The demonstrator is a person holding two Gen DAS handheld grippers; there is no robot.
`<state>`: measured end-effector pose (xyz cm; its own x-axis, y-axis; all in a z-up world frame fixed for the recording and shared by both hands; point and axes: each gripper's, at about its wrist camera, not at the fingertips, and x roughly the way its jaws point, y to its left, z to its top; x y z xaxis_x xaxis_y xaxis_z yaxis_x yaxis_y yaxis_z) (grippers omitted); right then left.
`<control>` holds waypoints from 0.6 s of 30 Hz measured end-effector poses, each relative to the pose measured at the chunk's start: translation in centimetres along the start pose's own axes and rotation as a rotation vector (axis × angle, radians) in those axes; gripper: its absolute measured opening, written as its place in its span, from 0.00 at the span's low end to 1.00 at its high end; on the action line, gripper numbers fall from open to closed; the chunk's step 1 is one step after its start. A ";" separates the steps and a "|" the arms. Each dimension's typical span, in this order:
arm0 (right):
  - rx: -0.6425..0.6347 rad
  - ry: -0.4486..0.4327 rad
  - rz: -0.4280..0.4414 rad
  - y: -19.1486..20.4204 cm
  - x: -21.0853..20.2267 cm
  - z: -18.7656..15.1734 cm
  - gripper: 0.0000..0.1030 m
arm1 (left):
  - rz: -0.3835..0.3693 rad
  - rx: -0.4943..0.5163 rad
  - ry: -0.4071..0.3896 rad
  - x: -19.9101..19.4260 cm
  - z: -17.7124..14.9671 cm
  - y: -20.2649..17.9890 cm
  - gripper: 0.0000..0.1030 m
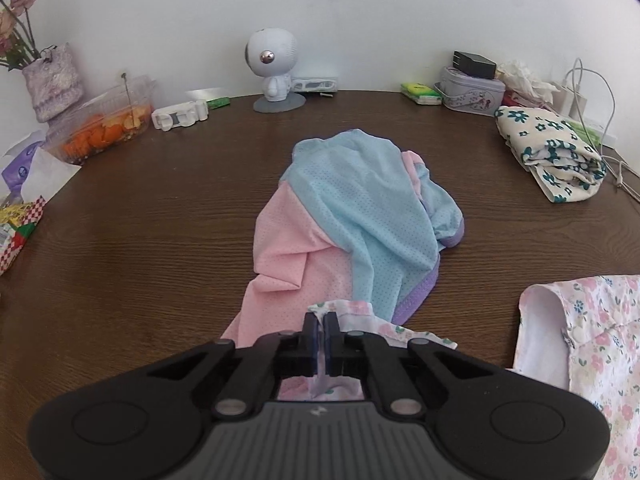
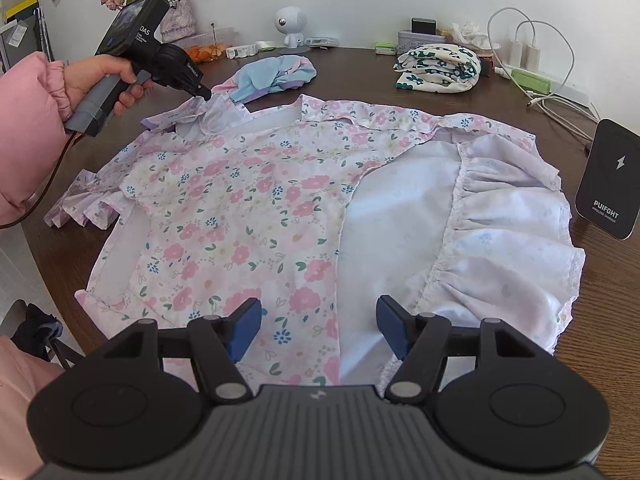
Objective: Fold clothes
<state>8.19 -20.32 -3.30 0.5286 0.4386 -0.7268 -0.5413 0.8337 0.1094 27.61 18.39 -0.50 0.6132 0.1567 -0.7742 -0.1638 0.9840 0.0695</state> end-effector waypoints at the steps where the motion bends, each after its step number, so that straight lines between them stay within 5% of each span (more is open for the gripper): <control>1: -0.004 -0.001 -0.002 0.1 -0.1 -0.1 0.65 | 0.008 -0.013 0.002 0.1 0.0 0.2 0.02; 4: -0.014 -0.006 -0.004 0.6 -0.2 -0.5 0.68 | 0.004 -0.058 0.012 0.4 -0.1 0.7 0.03; 7: 0.018 -0.031 0.030 0.1 -0.8 -0.5 0.68 | -0.036 -0.138 0.003 -0.3 -0.2 1.6 0.16; 9: 0.042 -0.083 0.020 -0.6 -2.2 -0.2 0.68 | -0.063 -0.158 -0.054 -2.0 -0.4 2.1 0.34; 11: 0.052 -0.119 -0.017 -1.4 -3.5 0.1 0.68 | -0.090 -0.143 -0.121 -4.4 -0.8 2.3 0.40; 17: 0.071 -0.117 -0.104 -3.4 -4.6 -0.4 0.68 | -0.263 0.183 -0.188 -10.8 -4.8 -2.1 0.36; 18: 0.072 -0.108 -0.105 -3.4 -4.5 -0.8 0.68 | -0.295 0.238 -0.178 -11.4 -6.1 -3.2 0.26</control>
<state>7.19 -25.41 -0.97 0.6490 0.3780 -0.6602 -0.4331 0.8971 0.0879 16.49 12.97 4.26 0.7344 -0.1428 -0.6635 0.2091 0.9777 0.0210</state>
